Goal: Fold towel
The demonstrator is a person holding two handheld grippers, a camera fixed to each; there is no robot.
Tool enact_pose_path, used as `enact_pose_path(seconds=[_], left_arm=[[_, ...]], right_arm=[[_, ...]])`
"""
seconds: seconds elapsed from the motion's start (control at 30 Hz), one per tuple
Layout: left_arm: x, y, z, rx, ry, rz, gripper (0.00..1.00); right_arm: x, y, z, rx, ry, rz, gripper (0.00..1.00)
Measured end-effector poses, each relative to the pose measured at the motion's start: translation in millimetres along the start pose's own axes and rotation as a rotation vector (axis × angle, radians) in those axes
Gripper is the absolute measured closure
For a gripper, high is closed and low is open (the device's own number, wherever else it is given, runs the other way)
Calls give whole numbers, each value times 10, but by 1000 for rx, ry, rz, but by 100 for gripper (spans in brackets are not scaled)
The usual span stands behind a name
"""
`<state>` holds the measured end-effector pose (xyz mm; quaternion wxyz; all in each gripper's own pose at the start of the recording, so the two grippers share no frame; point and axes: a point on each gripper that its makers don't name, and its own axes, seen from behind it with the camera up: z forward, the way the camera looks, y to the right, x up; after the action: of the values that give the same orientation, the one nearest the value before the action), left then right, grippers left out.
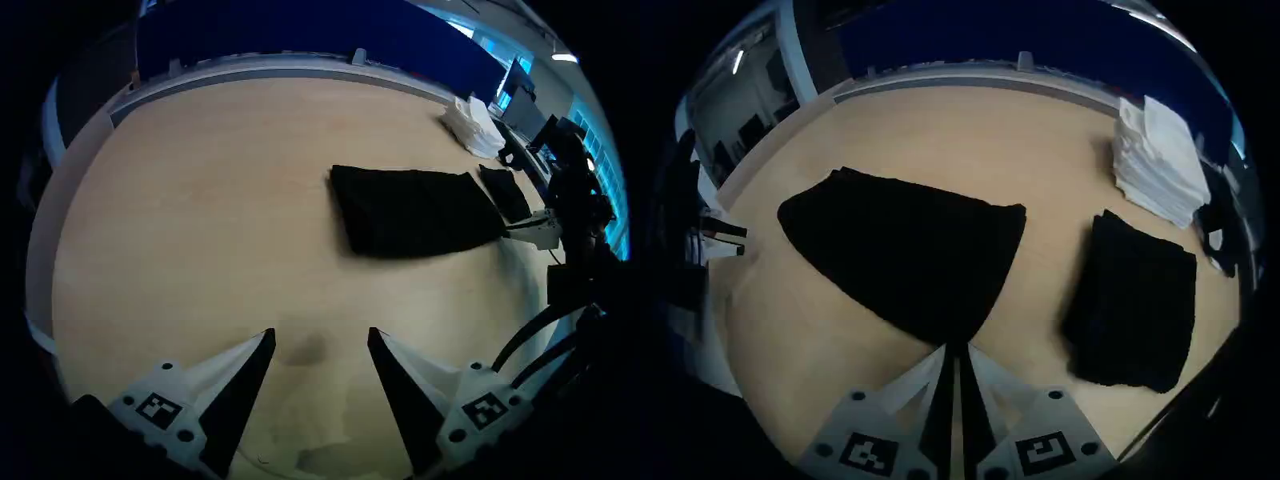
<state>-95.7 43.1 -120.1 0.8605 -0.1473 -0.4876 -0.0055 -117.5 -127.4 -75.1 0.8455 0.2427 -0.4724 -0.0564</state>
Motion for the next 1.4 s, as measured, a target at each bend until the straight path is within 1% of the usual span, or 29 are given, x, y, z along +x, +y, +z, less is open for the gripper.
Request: enact_pose_path(seconds=[0.3,0.47,0.67,1.1,1.4], left_arm=[[27,-4,-20,-2,3,1,15],[48,-6,-36,-4,11,1,15],[50,-8,-69,-7,18,1,15],[53,-25,-137,-15,40,-3,15],[30,-22,-159,-23,47,-4,15]], right_arm=[[295,-54,-202,3,60,-14,96],[564,-132,-338,7,105,-44,96],[885,-250,-474,11,147,-100,96],[1073,-402,-481,11,134,-191,96],[1268,-585,-426,23,122,-302,96]])
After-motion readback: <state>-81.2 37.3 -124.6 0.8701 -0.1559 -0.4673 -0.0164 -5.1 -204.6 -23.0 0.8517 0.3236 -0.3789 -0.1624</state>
